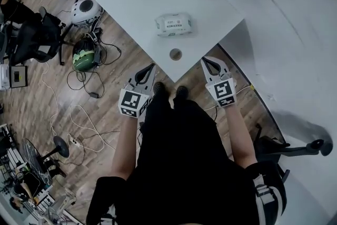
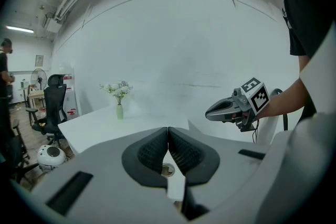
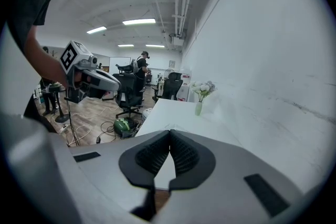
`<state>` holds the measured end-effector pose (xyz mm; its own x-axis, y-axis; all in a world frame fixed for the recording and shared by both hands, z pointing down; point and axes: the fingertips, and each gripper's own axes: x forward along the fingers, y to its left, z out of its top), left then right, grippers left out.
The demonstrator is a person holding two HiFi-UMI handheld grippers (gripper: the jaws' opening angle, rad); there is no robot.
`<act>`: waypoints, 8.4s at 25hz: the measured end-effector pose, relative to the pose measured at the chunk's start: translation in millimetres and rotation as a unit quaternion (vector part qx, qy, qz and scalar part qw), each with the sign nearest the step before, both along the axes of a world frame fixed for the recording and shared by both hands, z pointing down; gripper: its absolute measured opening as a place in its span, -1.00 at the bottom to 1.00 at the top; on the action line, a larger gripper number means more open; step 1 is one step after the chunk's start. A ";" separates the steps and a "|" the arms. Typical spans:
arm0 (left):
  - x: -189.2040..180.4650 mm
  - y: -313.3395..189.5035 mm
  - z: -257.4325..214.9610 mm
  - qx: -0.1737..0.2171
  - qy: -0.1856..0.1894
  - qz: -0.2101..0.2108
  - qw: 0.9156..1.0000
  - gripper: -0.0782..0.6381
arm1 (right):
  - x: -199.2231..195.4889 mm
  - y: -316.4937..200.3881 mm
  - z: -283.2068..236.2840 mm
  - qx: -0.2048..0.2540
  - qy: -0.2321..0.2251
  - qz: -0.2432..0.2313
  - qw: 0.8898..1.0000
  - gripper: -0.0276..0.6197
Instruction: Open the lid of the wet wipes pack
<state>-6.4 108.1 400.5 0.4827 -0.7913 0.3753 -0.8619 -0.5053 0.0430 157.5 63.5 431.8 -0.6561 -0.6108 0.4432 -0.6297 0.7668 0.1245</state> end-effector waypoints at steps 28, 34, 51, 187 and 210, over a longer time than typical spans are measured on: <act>-41.0 -89.3 18.3 -0.012 0.020 0.034 0.999 -0.72 | -52.8 -70.9 14.3 -0.010 0.031 0.007 0.999 -0.86; -55.9 -124.6 26.3 -0.024 0.027 0.051 0.998 -0.72 | -73.6 -100.4 19.7 -0.019 0.036 0.019 0.999 -0.86; -66.2 -196.5 76.2 -0.059 0.034 0.104 0.992 -0.72 | -102.7 -160.8 62.7 -0.048 0.053 0.043 0.997 -0.86; -41.9 -258.2 270.6 -0.154 -0.009 0.158 0.975 -0.72 | -163.8 -217.7 220.7 0.082 0.381 -0.210 0.897 -0.81; -43.2 -257.4 267.6 -0.159 -0.011 0.165 0.973 -0.72 | -165.8 -228.2 193.6 0.089 0.372 -0.189 0.904 -0.82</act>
